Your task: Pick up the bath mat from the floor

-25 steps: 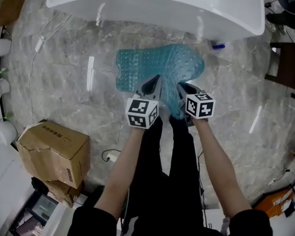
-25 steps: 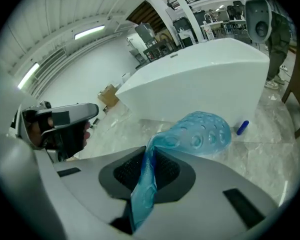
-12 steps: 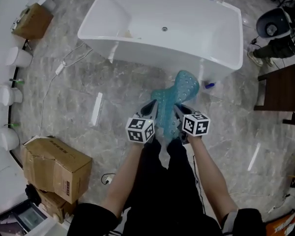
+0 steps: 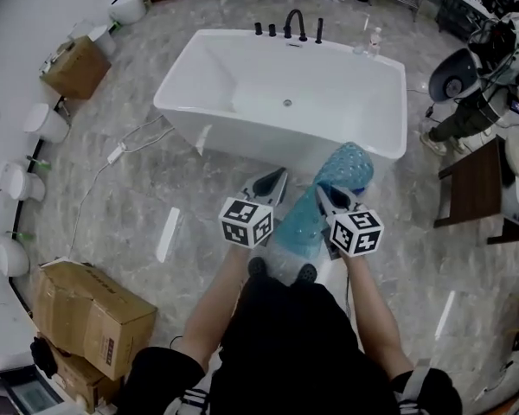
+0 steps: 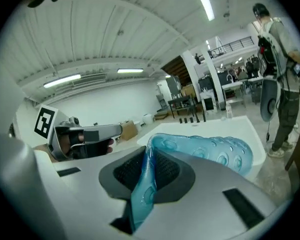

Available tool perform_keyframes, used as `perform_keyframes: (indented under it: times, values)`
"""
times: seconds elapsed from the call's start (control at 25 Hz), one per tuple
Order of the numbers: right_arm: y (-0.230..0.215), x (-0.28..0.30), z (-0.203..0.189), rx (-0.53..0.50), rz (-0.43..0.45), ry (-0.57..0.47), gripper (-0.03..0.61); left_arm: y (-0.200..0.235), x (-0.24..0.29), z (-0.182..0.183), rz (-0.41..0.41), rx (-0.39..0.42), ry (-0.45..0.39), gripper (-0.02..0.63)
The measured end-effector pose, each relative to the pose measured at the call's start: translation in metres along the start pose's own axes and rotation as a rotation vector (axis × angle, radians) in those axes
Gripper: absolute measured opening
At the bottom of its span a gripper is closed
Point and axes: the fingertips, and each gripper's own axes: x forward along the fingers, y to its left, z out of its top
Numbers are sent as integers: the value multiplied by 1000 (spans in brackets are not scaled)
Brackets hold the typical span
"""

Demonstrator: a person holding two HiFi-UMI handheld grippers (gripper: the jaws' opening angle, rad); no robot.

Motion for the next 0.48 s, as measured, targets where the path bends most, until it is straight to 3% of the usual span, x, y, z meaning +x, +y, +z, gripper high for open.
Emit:
perform_keyframes:
  times: [0.28,0.48]
  values:
    - [9,-49,120,-157,-25,-209,40,-39,-1,92,-62,88,-142,5]
    - [-3,-74,175,-253,-76,-307,40,-46,-5,143,-53,143,-228,5]
